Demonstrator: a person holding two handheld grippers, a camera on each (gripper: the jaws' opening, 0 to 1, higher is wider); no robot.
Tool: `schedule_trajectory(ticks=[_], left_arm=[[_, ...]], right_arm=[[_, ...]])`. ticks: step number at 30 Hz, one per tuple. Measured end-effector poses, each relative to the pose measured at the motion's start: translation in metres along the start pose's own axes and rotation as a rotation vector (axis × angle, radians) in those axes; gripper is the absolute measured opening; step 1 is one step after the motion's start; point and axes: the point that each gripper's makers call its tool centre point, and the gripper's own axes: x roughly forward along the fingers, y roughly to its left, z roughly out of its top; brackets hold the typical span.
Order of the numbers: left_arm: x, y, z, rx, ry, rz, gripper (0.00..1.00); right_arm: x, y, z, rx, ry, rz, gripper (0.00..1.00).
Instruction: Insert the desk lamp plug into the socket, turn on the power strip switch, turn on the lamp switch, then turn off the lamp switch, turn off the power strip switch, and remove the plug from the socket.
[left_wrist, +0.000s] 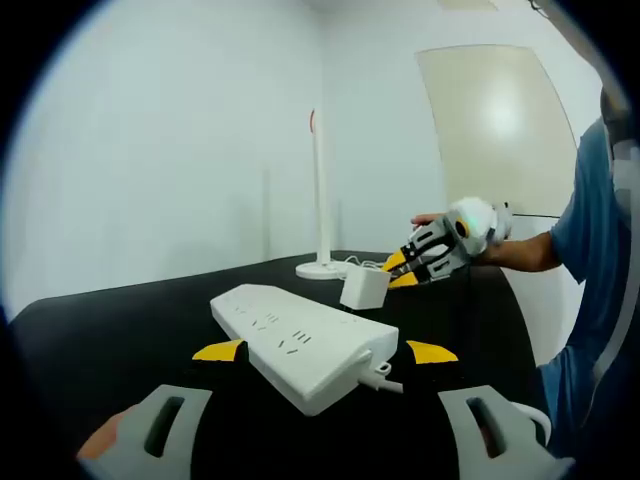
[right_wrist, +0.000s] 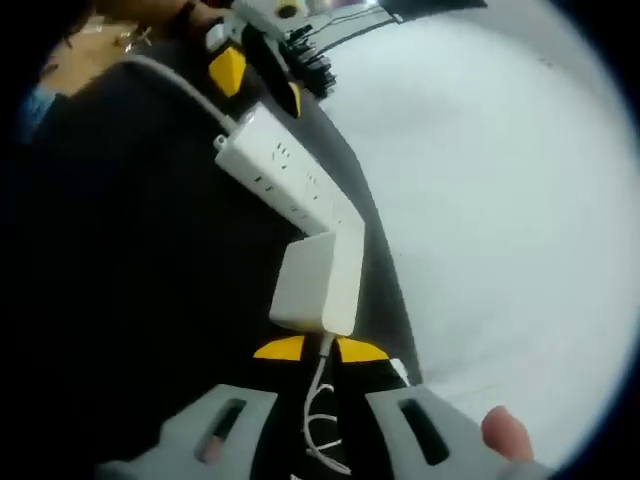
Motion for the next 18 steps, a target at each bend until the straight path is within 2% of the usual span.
schedule_trajectory(ticks=[3, 5, 7, 11, 14, 16, 18], left_arm=[[0.0, 0.0, 0.0, 0.0, -0.001, 0.001, 0.59], [0.0, 0.0, 0.0, 0.0, 0.0, 0.001, 0.59], [0.0, -0.001, 0.0, 0.001, 0.001, 0.001, 0.59], [0.0, -0.001, 0.0, 0.0, -0.001, 0.0, 0.59], [0.0, 0.0, 0.0, 0.0, -0.001, 0.001, 0.59], [0.0, 0.0, 0.0, 0.0, -0.001, 0.001, 0.59], [0.0, 0.0, 0.0, 0.0, 0.0, 0.001, 0.59]], right_arm=[[-0.004, 0.003, 0.003, 0.083, -0.005, 0.057, 0.16], [-0.004, 0.0, 0.001, 0.117, -0.002, 0.074, 0.21], [-0.004, -0.004, 0.0, 0.139, -0.014, 0.077, 0.21], [-0.005, 0.005, 0.0, 0.279, -0.035, 0.203, 0.21], [-0.008, 0.001, -0.001, 0.323, -0.033, 0.23, 0.21], [-0.011, 0.002, -0.003, 0.358, -0.023, 0.287, 0.21], [-0.011, -0.005, -0.002, 0.411, -0.019, 0.311, 0.21]])
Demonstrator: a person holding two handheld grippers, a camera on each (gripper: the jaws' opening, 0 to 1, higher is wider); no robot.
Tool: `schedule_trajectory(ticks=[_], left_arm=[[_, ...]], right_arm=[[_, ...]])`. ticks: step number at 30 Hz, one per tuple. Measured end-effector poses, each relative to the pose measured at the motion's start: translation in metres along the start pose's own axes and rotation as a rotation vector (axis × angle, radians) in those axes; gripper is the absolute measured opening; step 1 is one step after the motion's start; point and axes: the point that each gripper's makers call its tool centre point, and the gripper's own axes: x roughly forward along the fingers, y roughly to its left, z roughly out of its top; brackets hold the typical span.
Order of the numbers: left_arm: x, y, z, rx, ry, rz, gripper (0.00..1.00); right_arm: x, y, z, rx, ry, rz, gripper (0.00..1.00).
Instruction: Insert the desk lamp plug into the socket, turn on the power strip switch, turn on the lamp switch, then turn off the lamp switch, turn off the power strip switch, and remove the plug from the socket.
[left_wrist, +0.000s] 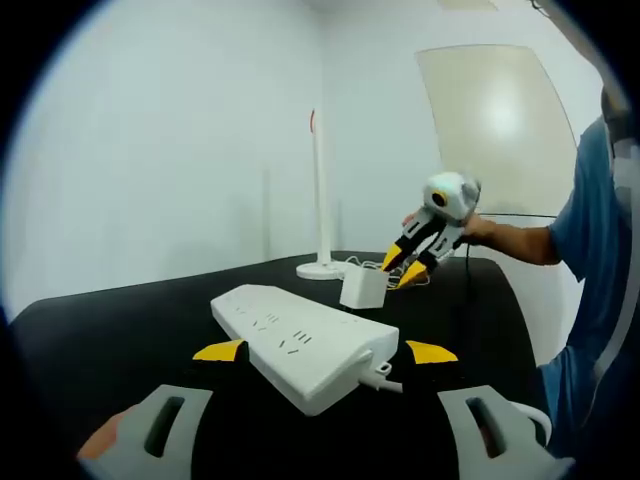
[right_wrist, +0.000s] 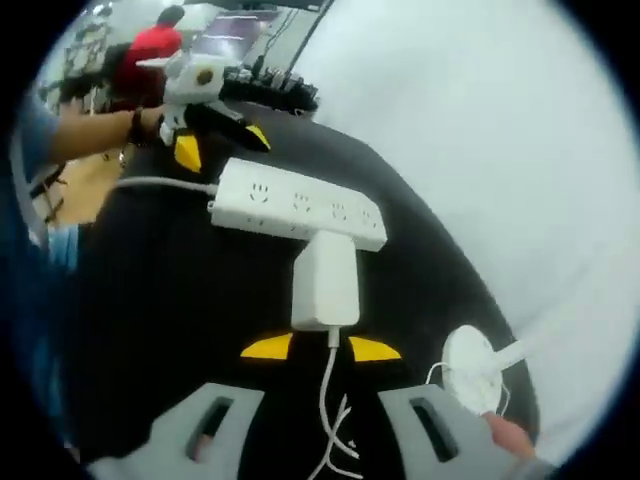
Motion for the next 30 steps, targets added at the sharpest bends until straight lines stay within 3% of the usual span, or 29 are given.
schedule_trajectory(ticks=[2, 4, 8, 11, 17, 30], left_arm=[[0.0, 0.0, 0.0, 0.0, 0.0, -0.001, 0.59], [0.0, -0.001, 0.0, 0.0, -0.001, 0.0, 0.59], [0.0, -0.001, 0.001, -0.003, -0.007, 0.0, 0.59], [0.0, -0.001, 0.001, -0.003, -0.006, 0.0, 0.59], [0.0, 0.0, 0.001, -0.005, -0.009, -0.002, 0.59], [0.0, -0.001, 0.002, -0.007, -0.016, -0.005, 0.59]], right_arm=[[-0.003, 0.003, 0.0, 0.075, 0.028, 0.073, 0.21], [-0.004, 0.005, -0.001, 0.088, 0.055, 0.131, 0.21], [-0.001, -0.008, -0.006, 0.096, 0.115, 0.146, 0.21], [0.0, 0.001, -0.007, 0.138, 0.156, 0.21, 0.19], [0.004, 0.001, -0.011, 0.143, 0.235, 0.264, 0.18], [0.02, 0.001, -0.015, 0.13, 0.314, 0.337, 0.13]])
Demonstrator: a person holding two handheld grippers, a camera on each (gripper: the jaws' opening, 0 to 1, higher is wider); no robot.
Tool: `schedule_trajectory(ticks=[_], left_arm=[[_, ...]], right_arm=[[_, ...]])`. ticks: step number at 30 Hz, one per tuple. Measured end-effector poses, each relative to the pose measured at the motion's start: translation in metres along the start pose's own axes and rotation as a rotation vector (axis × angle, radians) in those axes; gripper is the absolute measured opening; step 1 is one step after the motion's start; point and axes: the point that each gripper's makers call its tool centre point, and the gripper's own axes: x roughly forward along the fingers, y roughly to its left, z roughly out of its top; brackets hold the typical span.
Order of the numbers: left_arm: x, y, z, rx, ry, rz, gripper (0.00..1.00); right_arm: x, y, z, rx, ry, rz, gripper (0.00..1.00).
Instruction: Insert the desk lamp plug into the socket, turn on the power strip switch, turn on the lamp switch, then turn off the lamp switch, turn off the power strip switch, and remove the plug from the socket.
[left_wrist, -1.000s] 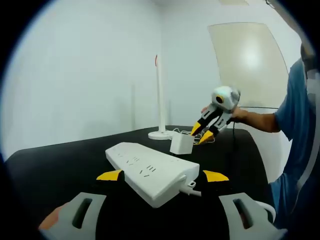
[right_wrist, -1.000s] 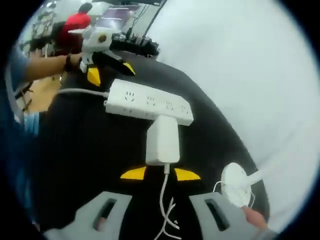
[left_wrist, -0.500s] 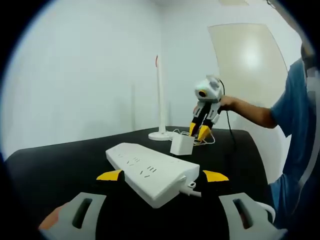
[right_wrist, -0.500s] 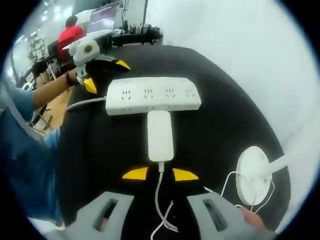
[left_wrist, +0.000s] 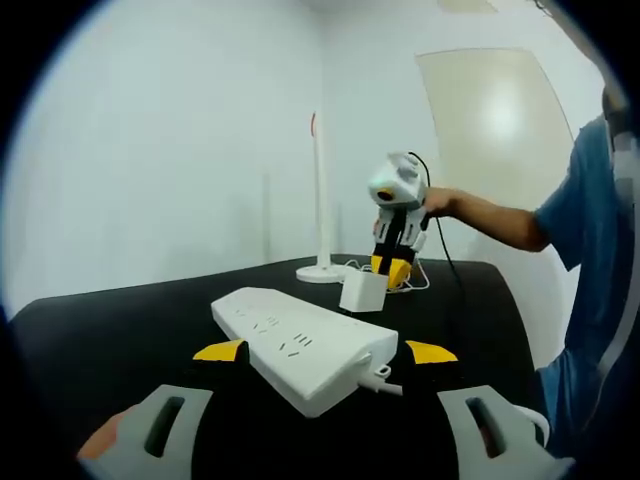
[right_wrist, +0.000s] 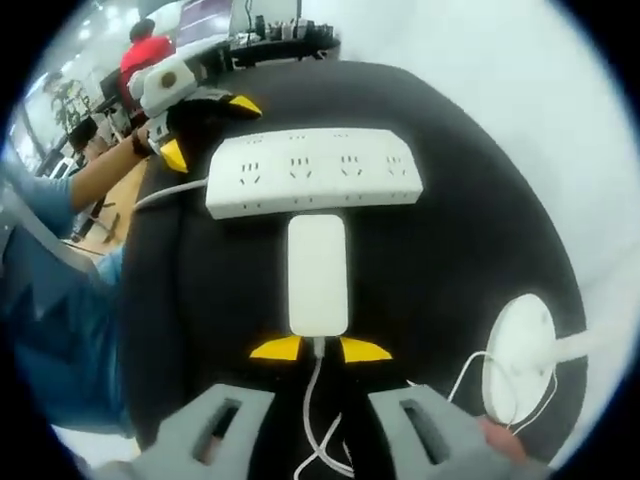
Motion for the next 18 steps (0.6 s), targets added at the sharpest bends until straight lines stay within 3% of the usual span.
schedule_trajectory(ticks=[18], left_arm=[[0.0002, 0.0001, 0.0004, -0.001, -0.005, 0.0, 0.58]], right_arm=[[0.0087, 0.0027, -0.0032, -0.019, 0.038, 0.033, 0.09]])
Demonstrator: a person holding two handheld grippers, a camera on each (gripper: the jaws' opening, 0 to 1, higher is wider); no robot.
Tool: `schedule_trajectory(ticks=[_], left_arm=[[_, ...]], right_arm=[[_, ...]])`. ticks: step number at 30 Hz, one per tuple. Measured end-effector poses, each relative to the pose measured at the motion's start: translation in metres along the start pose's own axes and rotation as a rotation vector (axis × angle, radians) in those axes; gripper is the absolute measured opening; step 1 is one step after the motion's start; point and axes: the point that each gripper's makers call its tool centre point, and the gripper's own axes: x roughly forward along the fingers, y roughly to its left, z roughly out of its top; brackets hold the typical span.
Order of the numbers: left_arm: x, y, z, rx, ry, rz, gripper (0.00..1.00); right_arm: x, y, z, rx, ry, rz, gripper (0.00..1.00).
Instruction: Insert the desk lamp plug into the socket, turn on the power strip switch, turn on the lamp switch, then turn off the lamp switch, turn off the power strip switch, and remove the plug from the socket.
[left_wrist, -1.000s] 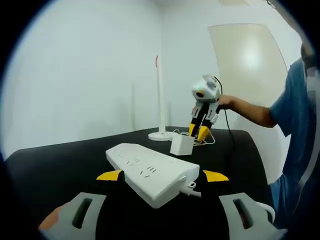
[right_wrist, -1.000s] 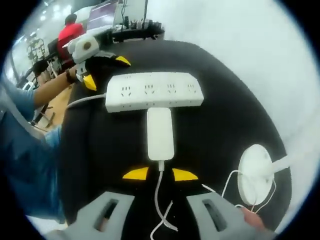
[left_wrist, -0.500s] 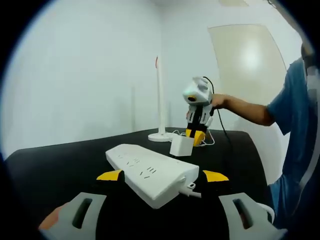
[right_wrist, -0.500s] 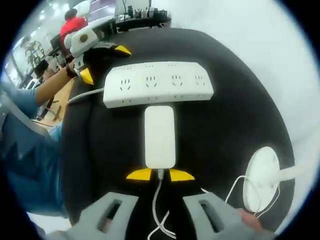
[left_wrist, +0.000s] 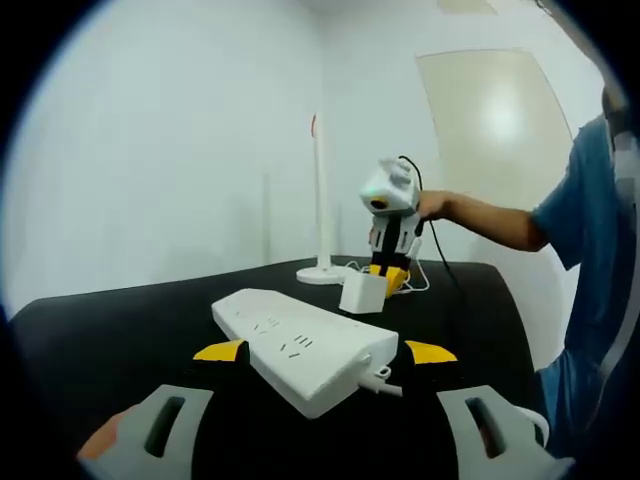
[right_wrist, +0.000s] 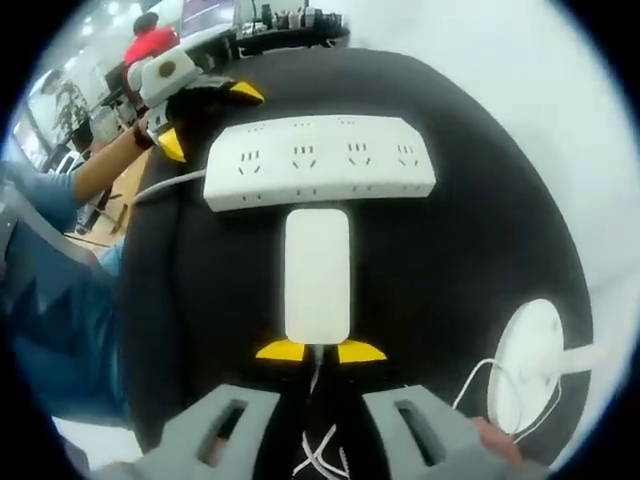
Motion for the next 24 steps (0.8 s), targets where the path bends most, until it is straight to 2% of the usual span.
schedule_trajectory(ticks=[11, 24], left_arm=[[-0.0002, -0.0003, -0.0003, 0.0, 0.003, 0.002, 0.58], [-0.0005, 0.0005, -0.0007, -0.003, 0.007, 0.006, 0.58]], right_arm=[[0.0002, -0.0011, 0.002, -0.029, -0.045, -0.02, 0.07], [-0.0054, -0.0016, 0.0069, -0.021, -0.13, -0.056, 0.06]])
